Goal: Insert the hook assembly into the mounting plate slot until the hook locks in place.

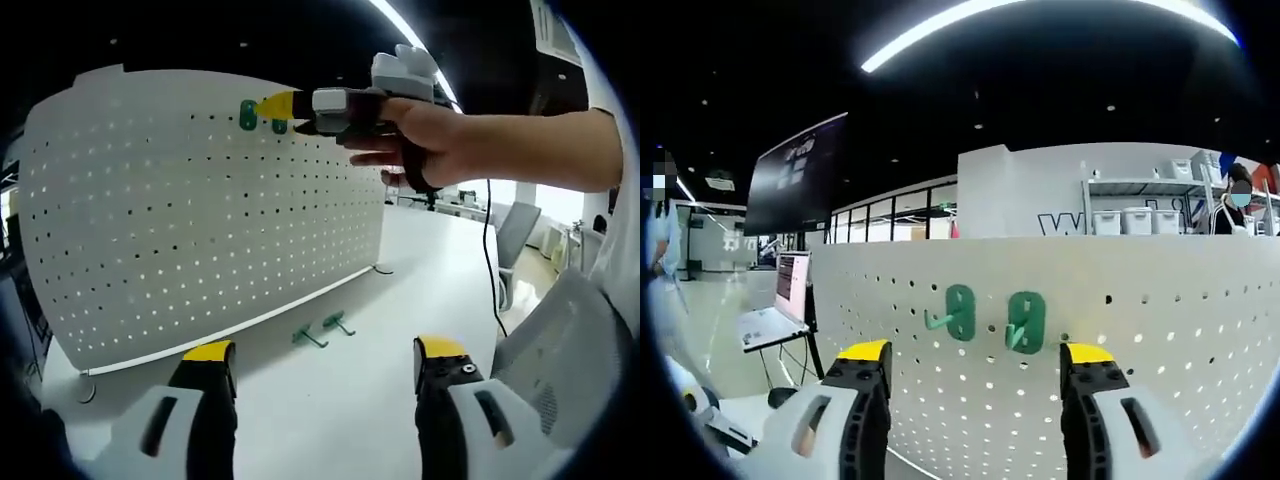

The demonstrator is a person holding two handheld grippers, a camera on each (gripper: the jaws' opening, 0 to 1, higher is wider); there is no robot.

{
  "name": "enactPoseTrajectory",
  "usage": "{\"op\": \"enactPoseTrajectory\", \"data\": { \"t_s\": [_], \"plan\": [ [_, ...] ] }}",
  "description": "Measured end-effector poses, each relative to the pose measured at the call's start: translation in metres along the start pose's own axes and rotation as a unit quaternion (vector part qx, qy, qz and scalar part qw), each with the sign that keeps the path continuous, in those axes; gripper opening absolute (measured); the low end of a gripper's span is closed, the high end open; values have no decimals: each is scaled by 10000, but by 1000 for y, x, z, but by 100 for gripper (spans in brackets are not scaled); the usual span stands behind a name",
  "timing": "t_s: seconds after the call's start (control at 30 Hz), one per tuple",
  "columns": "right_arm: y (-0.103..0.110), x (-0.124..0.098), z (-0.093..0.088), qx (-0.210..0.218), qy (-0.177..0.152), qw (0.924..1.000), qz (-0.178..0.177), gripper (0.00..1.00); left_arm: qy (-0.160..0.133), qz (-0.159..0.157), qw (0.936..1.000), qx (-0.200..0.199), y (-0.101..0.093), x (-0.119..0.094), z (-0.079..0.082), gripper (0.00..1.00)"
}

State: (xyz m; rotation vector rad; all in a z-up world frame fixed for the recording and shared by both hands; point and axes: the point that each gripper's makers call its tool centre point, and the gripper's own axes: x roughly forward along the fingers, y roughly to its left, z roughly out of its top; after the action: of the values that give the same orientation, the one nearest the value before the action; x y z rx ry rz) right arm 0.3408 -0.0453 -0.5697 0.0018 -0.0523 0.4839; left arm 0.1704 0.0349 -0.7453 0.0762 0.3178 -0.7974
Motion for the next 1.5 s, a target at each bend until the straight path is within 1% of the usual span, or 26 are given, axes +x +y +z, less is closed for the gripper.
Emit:
{"op": "enactPoseTrajectory", "data": {
  "t_s": [0.07,0.27,0.57,0.67,0.8,0.83,0.93,0.97,1.13,1.5],
  "plan": [
    [-1,0,0,17,-10,10000,9,68,-10,6,10000,13,0,0,1,74],
    [-2,-4,2,2,-10,10000,87,66,-21,-18,10000,27,-1,2,3,74],
    [1,-17,-5,-48,82,9992,386,65,-38,-45,10000,50,-2,2,5,74],
    [2,-23,-10,-92,148,9986,496,65,-35,-47,10000,46,-1,2,5,74],
    [1,-34,-21,-98,237,9980,577,66,-49,5,10000,1,2,1,6,74],
    [2,-38,-25,-24,279,9975,649,66,-58,6,10000,-8,3,1,6,74],
    [1,-46,-34,-51,366,9970,681,66,-46,-8,10000,22,2,1,6,74],
    [0,-51,-39,-22,406,9967,709,66,-34,-23,10000,27,1,1,5,74],
    [-5,-66,-52,86,502,9963,686,67,-38,-10,10000,-8,3,0,4,75],
    [-7,-93,-79,164,741,9946,703,68,35,-8,10000,2,5,-3,-1,75]
  ]
}}
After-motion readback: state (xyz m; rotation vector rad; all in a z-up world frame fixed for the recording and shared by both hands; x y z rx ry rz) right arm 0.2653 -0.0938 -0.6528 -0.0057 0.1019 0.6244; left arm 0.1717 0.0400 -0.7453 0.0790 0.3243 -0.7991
